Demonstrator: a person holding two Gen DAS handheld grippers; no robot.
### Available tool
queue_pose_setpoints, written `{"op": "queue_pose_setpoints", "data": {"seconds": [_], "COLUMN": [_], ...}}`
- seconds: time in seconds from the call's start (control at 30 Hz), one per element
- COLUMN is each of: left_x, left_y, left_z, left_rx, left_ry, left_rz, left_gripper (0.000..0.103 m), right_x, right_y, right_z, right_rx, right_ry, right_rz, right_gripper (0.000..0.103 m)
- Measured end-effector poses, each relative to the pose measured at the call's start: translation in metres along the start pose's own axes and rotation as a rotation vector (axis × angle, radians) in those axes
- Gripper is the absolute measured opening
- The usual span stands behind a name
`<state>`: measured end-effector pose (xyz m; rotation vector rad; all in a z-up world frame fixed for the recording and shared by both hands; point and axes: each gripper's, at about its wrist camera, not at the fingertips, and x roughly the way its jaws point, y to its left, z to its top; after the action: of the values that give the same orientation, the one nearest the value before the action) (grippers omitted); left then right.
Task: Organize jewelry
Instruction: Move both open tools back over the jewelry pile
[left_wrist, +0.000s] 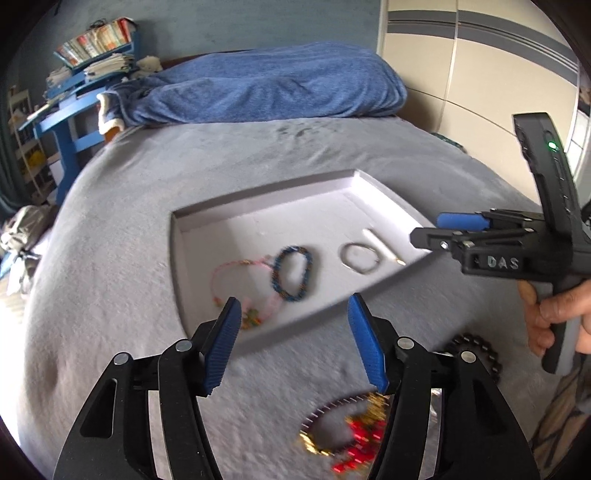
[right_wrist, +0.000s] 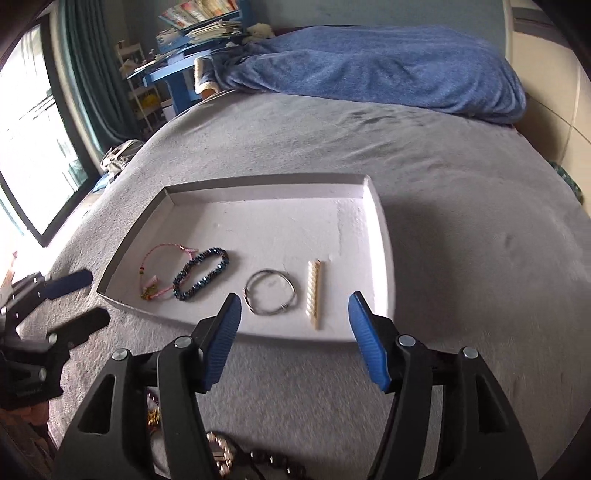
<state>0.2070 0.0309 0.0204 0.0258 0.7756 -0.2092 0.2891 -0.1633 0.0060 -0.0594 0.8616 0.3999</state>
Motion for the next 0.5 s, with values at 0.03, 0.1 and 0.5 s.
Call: {"op": "queue_pose_setpoints", "data": {"seconds": [0.03,0.1,0.5], "left_x": [-0.001,-0.002,0.005], "left_y": [-0.004,-0.012,-0.068], "left_z": [-0.004,-0.011,-0.042], "left_rx": [0.0,0.006,0.097], "left_ry": [0.005,0.013,0.065], "left_rz": [-0.016,-0.041,-0.178], "left_gripper": [0.061,0.061,0.061], "right_x": [-0.003,-0.008,-0.034], "right_y": [-0.003,-0.008,-0.033], "right_z": [-0.003,-0.008,-0.038], "right_rx": [0.012,0.026,0.119], "right_ry": [-0.003,-0.007,-0.017], "right_rz": [-0.002,-0.007,-0.018], "right_gripper": [0.064,0.064,0.065]}}
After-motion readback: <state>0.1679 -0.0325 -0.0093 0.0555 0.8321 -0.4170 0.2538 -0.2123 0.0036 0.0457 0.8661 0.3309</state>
